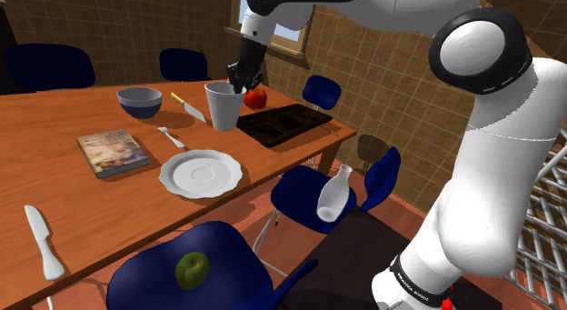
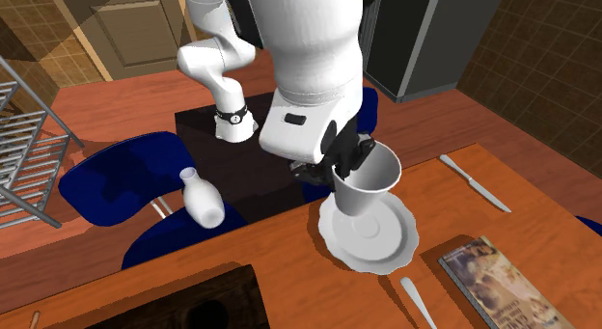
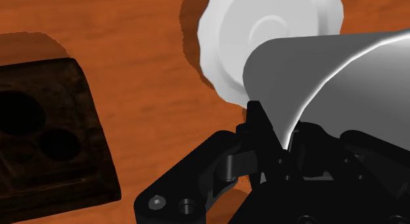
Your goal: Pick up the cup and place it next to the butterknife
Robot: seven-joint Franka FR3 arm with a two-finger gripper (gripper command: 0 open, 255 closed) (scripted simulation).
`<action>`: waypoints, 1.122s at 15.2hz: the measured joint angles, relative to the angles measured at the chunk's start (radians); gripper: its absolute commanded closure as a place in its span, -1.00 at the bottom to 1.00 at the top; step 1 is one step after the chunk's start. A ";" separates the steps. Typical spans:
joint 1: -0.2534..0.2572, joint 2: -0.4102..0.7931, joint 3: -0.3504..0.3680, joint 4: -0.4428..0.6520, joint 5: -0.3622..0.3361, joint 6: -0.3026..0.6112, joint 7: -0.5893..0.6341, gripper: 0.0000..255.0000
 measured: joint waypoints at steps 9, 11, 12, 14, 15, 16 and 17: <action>0.119 0.082 0.065 0.038 -0.018 0.082 0.173 1.00; 0.143 0.115 0.076 0.065 -0.023 0.095 0.206 1.00; 0.160 0.130 0.083 0.071 -0.026 0.109 0.228 1.00; 0.188 0.144 0.094 0.073 -0.032 0.127 0.265 1.00; 0.204 0.165 0.100 0.097 -0.037 0.129 0.288 1.00; 0.216 0.188 0.104 0.127 -0.041 0.126 0.305 1.00; 0.229 0.209 0.108 0.147 -0.045 0.131 0.323 1.00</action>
